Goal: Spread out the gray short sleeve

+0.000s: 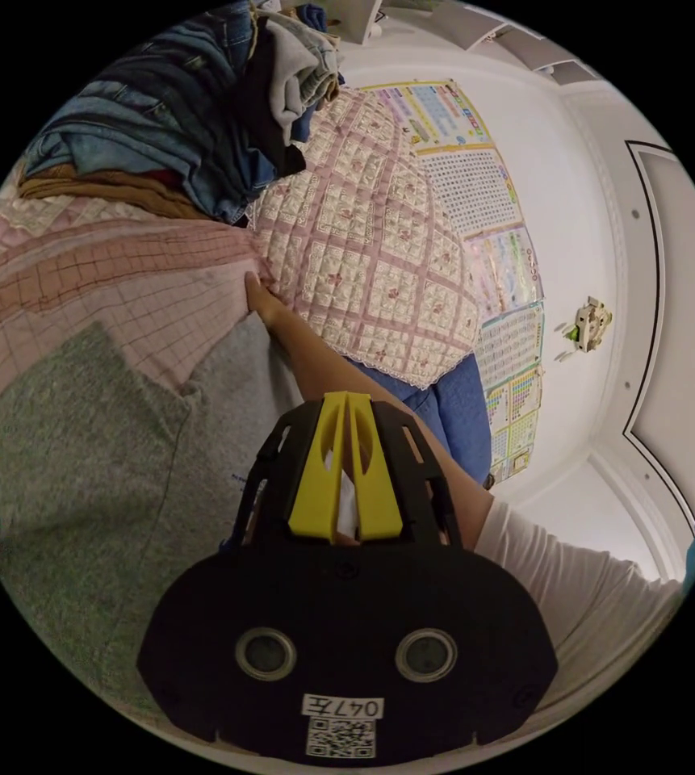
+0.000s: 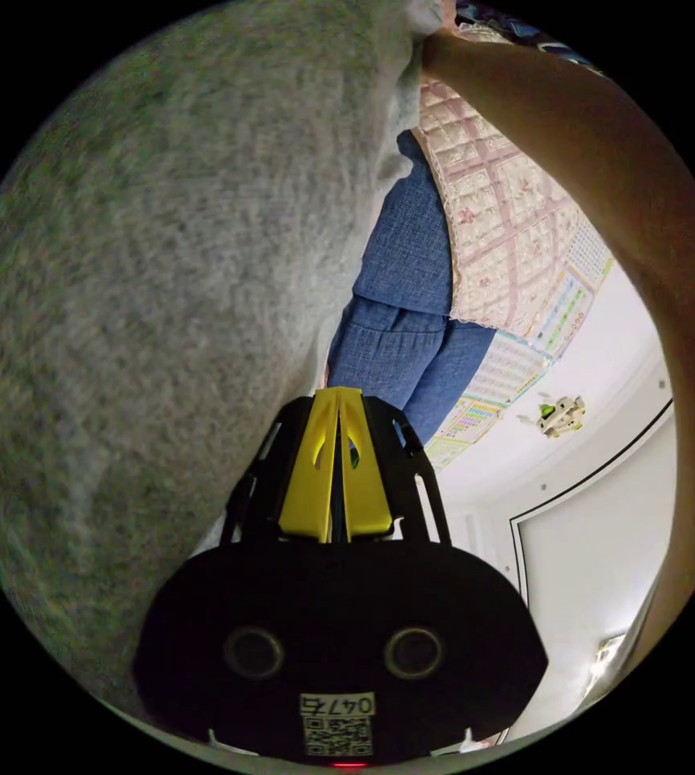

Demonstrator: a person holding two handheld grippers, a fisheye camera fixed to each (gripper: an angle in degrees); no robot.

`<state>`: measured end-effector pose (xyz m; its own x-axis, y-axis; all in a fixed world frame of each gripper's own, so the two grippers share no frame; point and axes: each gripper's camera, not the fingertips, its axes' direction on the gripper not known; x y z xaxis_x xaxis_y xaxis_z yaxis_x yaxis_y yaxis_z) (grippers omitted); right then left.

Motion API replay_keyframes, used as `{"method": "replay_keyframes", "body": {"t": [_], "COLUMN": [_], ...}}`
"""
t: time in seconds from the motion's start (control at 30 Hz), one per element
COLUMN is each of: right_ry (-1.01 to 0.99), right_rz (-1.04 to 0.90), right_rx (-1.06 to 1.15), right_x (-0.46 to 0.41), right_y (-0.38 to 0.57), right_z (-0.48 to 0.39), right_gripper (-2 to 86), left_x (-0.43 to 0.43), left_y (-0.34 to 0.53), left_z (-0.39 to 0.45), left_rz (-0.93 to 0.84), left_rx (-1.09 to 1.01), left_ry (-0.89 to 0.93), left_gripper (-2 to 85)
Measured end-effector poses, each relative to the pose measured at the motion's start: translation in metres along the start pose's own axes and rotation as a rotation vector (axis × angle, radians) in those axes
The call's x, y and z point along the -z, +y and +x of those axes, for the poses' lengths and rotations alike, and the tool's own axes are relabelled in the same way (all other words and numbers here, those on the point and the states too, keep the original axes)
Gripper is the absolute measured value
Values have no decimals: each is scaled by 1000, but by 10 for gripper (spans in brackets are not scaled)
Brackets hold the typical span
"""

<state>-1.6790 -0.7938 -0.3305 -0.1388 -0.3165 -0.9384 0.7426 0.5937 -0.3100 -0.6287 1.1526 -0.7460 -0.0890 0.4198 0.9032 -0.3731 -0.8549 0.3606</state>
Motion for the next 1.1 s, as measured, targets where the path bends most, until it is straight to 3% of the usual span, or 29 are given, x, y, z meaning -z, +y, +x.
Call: {"method": "replay_keyframes", "body": {"t": [0.33,0.57,0.73,1.1], "right_ry": [1,0,0,-1], "right_rz": [1,1,1,1], "right_rx": [-1,-2,-3,-5], "right_x": [0,1,3,8], "right_y": [-1,-3,-4,-7], "right_z": [2,4,5,9], "right_gripper": [-7,-6,-7,-7], "left_x": [-41,-33,-26,-77], "left_y": [34,49,60,90], "left_z": [46,73,74,113], "left_rz": [-60,25,80,-7], "left_rx": [-80,-167,-136,-222], "left_ry": [-23,-151,-139,-175], "left_gripper": [-10,-10,-10,-10]}}
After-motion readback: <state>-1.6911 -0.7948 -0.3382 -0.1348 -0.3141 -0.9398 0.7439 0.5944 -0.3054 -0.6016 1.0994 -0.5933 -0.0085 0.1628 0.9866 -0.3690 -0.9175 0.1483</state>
